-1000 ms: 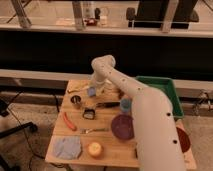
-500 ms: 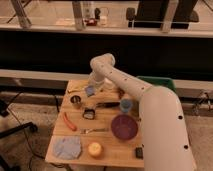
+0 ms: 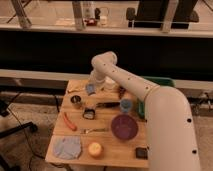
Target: Place sponge in plastic cup
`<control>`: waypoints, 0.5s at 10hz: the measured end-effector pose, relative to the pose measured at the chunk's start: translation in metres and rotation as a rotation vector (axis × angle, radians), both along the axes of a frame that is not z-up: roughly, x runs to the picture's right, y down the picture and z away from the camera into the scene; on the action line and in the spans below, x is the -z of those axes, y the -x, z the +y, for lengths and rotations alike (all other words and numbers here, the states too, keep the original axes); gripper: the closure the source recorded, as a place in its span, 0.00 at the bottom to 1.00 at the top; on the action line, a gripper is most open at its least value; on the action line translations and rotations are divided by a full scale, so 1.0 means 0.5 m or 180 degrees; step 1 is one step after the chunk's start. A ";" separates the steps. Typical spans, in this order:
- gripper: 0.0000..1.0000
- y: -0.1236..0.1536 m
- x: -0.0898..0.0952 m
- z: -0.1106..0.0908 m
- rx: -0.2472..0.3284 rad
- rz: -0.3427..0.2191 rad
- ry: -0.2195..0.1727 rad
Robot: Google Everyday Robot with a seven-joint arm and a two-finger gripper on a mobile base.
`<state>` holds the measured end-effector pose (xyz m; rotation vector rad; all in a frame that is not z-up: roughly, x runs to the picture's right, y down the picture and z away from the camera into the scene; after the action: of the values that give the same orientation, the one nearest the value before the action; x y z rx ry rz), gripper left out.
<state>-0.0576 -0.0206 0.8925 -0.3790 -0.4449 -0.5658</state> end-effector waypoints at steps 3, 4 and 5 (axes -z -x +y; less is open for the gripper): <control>1.00 -0.061 0.037 -0.024 -0.0099 0.0029 -0.0043; 1.00 -0.060 0.042 -0.027 -0.0131 0.0033 -0.0048; 1.00 -0.071 0.048 -0.027 -0.0183 0.0047 -0.0037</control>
<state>-0.0221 -0.0342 0.8687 -0.3581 -0.4368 -0.5091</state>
